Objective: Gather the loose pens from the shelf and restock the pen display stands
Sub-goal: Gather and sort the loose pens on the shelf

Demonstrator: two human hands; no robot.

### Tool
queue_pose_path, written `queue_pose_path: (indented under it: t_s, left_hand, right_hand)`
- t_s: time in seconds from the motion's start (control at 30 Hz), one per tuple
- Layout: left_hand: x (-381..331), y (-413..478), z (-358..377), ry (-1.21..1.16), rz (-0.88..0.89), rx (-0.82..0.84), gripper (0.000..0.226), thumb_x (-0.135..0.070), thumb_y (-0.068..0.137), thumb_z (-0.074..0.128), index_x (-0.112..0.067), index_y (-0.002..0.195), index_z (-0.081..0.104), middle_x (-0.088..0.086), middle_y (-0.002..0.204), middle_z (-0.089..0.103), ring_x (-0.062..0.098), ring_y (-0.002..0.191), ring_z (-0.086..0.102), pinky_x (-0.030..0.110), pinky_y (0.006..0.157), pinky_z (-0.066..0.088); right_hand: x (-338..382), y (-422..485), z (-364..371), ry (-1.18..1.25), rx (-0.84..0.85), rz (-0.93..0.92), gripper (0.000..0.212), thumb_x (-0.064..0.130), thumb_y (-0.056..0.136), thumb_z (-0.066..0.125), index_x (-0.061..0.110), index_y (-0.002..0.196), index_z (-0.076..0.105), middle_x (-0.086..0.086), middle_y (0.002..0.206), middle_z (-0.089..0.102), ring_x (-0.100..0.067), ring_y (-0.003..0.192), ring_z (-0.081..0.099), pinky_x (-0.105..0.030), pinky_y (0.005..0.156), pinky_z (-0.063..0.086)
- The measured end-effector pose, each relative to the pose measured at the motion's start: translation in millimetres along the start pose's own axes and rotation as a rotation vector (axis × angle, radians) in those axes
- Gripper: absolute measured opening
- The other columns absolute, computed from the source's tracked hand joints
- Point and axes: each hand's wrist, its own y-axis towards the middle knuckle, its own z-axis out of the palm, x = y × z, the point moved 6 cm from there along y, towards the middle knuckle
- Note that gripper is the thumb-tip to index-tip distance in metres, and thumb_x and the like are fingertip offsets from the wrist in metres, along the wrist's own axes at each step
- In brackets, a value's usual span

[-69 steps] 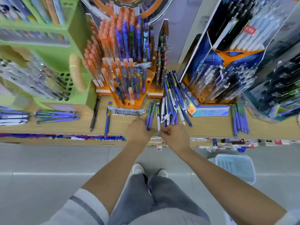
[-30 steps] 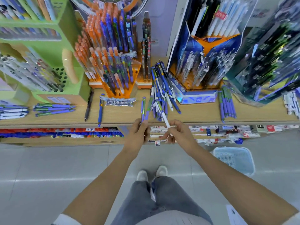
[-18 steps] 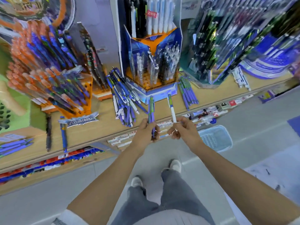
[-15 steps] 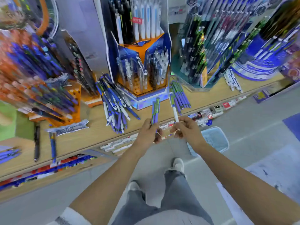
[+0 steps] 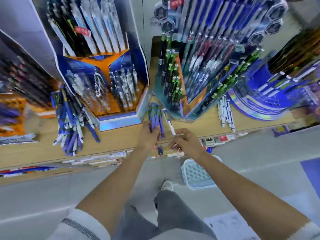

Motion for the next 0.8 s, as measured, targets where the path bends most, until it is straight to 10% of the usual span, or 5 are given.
queue_pose_path:
  t_s: [0.13, 0.3, 0.67, 0.8]
  left_hand:
    - [-10.0, -1.4, 3.5, 0.524, 0.124, -0.076, 0.042, -0.018, 0.09, 0.057, -0.011, 0.13, 0.048, 0.016, 0.109, 0.062, 0.037, 0.099, 0.06, 0.041, 0.078, 0.045]
    - [-13.2, -6.3, 4.3, 0.971, 0.246, -0.163, 0.057, -0.026, 0.086, 0.062, -0.014, 0.139, 0.043, 0.016, 0.13, 0.043, 0.036, 0.114, 0.045, 0.041, 0.093, 0.039]
    - [-1.0, 1.1, 9.0, 1.053, 0.326, -0.068, 0.07, -0.041, 0.088, 0.059, -0.012, 0.146, 0.03, 0.011, 0.149, 0.022, 0.032, 0.137, 0.022, 0.042, 0.109, 0.024]
    - [-13.6, -13.3, 20.4, 0.916, 0.499, -0.112, 0.046, -0.029, 0.081, 0.054, -0.01, 0.123, 0.056, 0.014, 0.127, 0.048, 0.036, 0.119, 0.043, 0.043, 0.098, 0.035]
  right_hand:
    - [-0.9, 14.7, -3.5, -0.001, 0.077, 0.014, 0.01, 0.003, 0.096, 0.054, 0.01, 0.1, 0.049, -0.015, 0.072, 0.067, -0.012, 0.042, 0.053, -0.02, 0.045, 0.041]
    - [-1.0, 16.4, 0.5, -0.021, 0.108, 0.016, 0.014, 0.008, 0.096, 0.057, 0.004, 0.107, 0.051, -0.008, 0.069, 0.068, -0.013, 0.045, 0.053, -0.021, 0.047, 0.042]
    - [-13.5, -16.0, -31.8, 0.167, -0.08, 0.008, 0.016, -0.001, 0.091, 0.06, 0.0, 0.106, 0.058, -0.009, 0.07, 0.057, -0.015, 0.057, 0.049, -0.017, 0.051, 0.044]
    - [-23.7, -33.5, -52.9, 0.198, -0.088, -0.043, 0.011, -0.001, 0.09, 0.062, 0.003, 0.1, 0.063, -0.016, 0.081, 0.06, -0.024, 0.073, 0.053, -0.032, 0.072, 0.048]
